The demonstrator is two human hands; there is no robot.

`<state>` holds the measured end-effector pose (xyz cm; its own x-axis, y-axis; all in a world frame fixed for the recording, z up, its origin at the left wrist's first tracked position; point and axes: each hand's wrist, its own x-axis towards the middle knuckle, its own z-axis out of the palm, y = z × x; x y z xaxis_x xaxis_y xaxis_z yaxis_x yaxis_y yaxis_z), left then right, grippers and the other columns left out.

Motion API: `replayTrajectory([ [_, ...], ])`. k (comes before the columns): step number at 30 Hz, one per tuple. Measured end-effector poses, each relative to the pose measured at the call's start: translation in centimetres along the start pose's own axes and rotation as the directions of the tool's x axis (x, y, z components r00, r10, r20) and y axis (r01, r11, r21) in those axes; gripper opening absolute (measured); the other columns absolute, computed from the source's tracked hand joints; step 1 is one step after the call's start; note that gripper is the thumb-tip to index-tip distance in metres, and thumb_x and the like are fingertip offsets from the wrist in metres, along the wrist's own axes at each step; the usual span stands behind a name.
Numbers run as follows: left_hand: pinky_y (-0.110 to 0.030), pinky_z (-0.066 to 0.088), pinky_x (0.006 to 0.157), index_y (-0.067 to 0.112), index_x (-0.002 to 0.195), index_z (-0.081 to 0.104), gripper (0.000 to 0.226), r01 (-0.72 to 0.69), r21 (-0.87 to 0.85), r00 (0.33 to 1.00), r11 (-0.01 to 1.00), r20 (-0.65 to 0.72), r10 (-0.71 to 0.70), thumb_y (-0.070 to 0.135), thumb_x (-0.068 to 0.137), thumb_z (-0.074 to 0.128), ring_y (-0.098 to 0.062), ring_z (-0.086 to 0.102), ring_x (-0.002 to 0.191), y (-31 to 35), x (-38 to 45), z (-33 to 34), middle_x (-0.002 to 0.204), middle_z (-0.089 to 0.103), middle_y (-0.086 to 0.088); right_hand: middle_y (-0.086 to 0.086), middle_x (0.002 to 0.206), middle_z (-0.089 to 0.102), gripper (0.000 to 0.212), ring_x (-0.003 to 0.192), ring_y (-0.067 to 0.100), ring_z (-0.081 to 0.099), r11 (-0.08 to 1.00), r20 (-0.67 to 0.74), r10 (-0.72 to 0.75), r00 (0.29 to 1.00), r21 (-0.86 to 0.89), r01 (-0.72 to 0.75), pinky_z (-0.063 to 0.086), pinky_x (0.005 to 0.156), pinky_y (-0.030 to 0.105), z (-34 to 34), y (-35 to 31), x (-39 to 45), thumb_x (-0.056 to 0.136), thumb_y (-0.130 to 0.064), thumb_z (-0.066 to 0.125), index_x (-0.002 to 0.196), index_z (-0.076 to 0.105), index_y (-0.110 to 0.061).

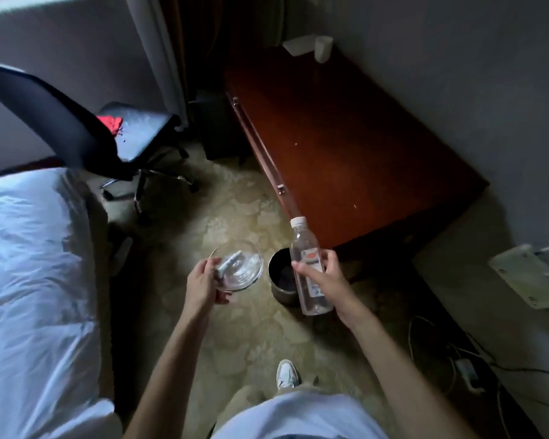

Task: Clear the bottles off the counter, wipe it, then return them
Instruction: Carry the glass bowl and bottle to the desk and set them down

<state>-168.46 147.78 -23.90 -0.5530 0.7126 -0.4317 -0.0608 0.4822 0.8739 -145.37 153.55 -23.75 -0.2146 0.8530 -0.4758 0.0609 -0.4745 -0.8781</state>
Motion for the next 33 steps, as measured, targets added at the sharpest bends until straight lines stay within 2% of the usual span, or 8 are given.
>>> replayTrajectory([
  [4,-0.021,0.044,0.03,0.012,0.111,0.059,0.024,-0.077,0.049,0.986,0.996,0.15,0.069,0.022,0.104,0.039,-0.007,0.054,0.032,6.8,8.4,4.9,0.071,0.055,-0.01,0.001,0.11,0.063,0.055,0.098,0.018,0.066,0.998,-0.127,-0.003,0.992,0.067,0.011,0.056,0.087,0.039,-0.8,-4.2,6.6,0.08,-0.026,0.078,0.121,0.042,-0.018],
  [7,-0.019,0.044,0.032,0.012,0.111,0.058,0.021,-0.09,0.099,0.964,0.991,0.259,0.062,0.019,0.102,0.04,-0.006,0.055,0.032,9.4,14.1,9.1,0.067,0.056,-0.011,0.002,0.105,0.063,0.055,0.09,0.016,0.065,0.99,-0.269,0.029,0.963,0.138,0.008,0.055,0.083,0.033,-1.3,-5.0,10.5,0.081,-0.021,0.077,0.121,0.04,-0.015],
  [11,-0.022,0.045,0.031,0.01,0.108,0.059,0.021,-0.102,0.21,0.904,0.972,0.427,0.002,0.02,0.101,0.041,-0.01,0.058,0.033,11.2,21.9,15.4,0.072,0.06,-0.017,-0.001,0.106,0.062,0.06,0.096,0.016,0.064,0.974,-0.484,0.115,0.867,0.227,-0.002,0.054,0.086,0.035,-2.3,-4.5,15.6,0.077,-0.024,0.081,0.121,0.04,-0.02],
  [15,-0.026,0.049,0.035,0.006,0.103,0.058,0.023,-0.201,0.347,0.75,0.916,0.656,-0.084,0.026,0.1,0.047,-0.015,0.058,0.035,13.3,29.0,21.2,0.07,0.061,-0.016,-0.006,0.103,0.059,0.063,0.094,0.011,0.06,0.948,-0.664,0.207,0.719,0.319,0.021,0.051,0.073,0.023,-2.4,-5.4,20.1,0.073,-0.019,0.084,0.119,0.041,-0.023],
  [19,-0.025,0.047,0.036,0.007,0.095,0.055,0.025,-0.354,0.41,0.583,0.841,0.799,-0.144,0.03,0.101,0.047,-0.015,0.059,0.037,16.1,34.1,25.3,0.066,0.06,-0.011,-0.005,0.103,0.055,0.071,0.106,0.02,0.058,0.944,-0.784,0.256,0.565,0.329,0.029,0.053,0.09,0.037,-1.1,-6.5,23.2,0.069,-0.015,0.086,0.121,0.037,-0.018],
  [24,-0.029,0.051,0.042,0.012,0.108,0.053,0.019,-0.458,0.417,0.474,0.785,0.862,-0.181,0.028,0.102,0.044,-0.026,0.062,0.052,18.0,38.1,29.0,0.084,0.064,-0.016,-0.012,0.099,0.052,0.073,0.095,0.011,0.057,0.961,-0.92,0.215,0.327,0.26,0.1,0.047,0.095,0.038,-0.1,-8.2,25.1,0.063,-0.007,0.088,0.113,0.038,-0.022],
  [27,-0.024,0.048,0.035,0.012,0.117,0.049,0.021,-0.456,0.475,0.481,0.752,0.843,-0.241,0.021,0.103,0.037,-0.019,0.06,0.04,17.3,39.9,30.5,0.084,0.066,-0.02,-0.012,0.099,0.052,0.075,0.096,0.018,0.058,0.979,-0.963,0.158,0.217,0.181,0.092,0.048,0.089,0.038,0.4,-8.9,26.8,0.053,-0.015,0.09,0.101,0.037,-0.036],
  [33,-0.025,0.049,0.032,0.013,0.121,0.044,0.021,-0.396,0.511,0.507,0.763,0.814,-0.282,0.02,0.104,0.035,-0.018,0.06,0.031,15.8,41.7,30.6,0.087,0.065,-0.024,0.002,0.114,0.059,0.081,0.103,0.023,0.06,0.987,-0.981,0.128,0.145,0.14,0.074,0.051,0.092,0.041,2.5,-7.9,31.4,0.05,-0.013,0.092,0.109,0.04,-0.034],
])
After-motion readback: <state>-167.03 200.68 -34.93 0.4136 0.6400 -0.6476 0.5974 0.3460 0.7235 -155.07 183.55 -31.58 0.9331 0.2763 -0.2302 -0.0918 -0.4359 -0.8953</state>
